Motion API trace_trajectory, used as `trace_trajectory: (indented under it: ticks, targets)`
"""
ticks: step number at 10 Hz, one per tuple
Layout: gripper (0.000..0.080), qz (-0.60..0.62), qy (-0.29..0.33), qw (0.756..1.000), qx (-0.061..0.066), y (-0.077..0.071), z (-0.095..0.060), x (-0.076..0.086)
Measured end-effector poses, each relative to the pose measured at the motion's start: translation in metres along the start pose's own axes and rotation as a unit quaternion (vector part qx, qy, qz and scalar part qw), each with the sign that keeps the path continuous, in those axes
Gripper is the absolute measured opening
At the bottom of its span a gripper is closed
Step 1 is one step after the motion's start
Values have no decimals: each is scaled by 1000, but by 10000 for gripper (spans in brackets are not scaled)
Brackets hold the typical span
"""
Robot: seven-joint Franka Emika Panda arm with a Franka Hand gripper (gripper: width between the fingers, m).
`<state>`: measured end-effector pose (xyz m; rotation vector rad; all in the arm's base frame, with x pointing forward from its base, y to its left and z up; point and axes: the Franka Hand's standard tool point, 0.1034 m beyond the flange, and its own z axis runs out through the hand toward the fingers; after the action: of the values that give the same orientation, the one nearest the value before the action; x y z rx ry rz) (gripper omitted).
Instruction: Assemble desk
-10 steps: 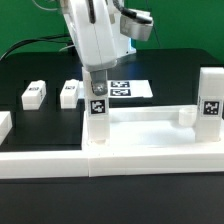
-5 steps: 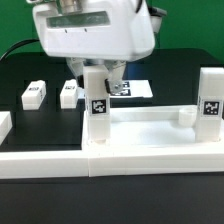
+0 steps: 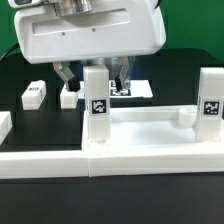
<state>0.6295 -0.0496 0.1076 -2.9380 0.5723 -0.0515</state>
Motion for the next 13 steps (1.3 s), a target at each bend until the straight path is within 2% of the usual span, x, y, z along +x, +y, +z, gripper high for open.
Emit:
trace_trajectory:
  ticks: [1, 2, 3, 4, 5, 6, 9, 11, 13]
  targets:
    - [648, -132, 2, 991, -19, 1, -4, 4]
    - [648, -161, 3, 987, -20, 0, -4, 5]
    - [526, -137, 2, 990, -20, 1, -3, 4]
    - [526, -132, 2, 991, -21, 1, -3, 5]
    - [385, -114, 3, 993, -21, 1, -3, 4]
    - [286, -86, 4, 996, -21, 1, -4, 5]
    - [288, 35, 7, 999, -21, 2, -3, 5]
    - [288, 224, 14, 974, -22, 1, -3, 6]
    - [288, 414, 19, 910, -17, 1, -2, 7]
